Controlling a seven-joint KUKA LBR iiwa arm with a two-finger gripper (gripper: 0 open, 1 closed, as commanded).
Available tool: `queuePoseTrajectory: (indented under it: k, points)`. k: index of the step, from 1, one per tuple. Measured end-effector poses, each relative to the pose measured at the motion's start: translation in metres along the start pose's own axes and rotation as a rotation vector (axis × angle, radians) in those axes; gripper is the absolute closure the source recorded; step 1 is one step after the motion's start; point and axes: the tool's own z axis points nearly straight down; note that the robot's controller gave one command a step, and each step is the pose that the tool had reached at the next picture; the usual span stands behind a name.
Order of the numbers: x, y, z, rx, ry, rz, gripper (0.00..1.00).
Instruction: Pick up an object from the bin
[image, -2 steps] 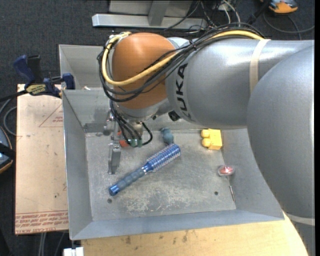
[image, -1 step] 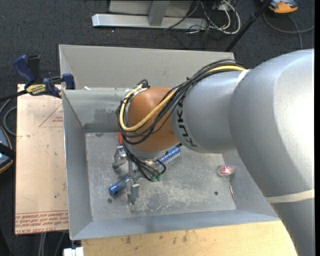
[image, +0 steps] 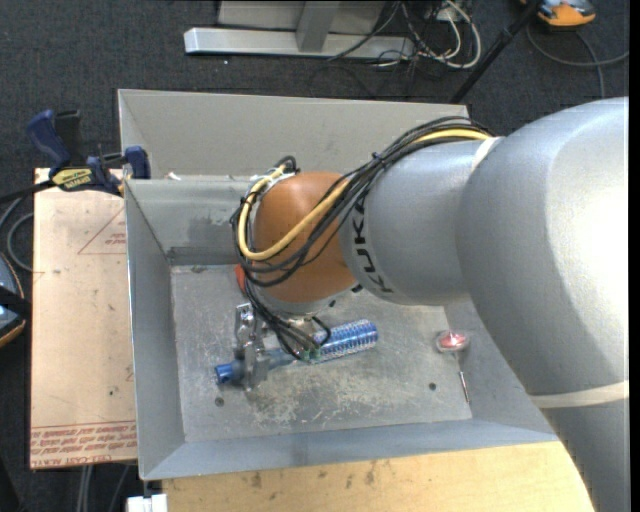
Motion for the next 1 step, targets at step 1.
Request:
queuePoseTrajectory:
  k: [1]
  points:
    - [-0.0179,0.0145,-0.129,0.0,-0.011,-0.016,1.0]
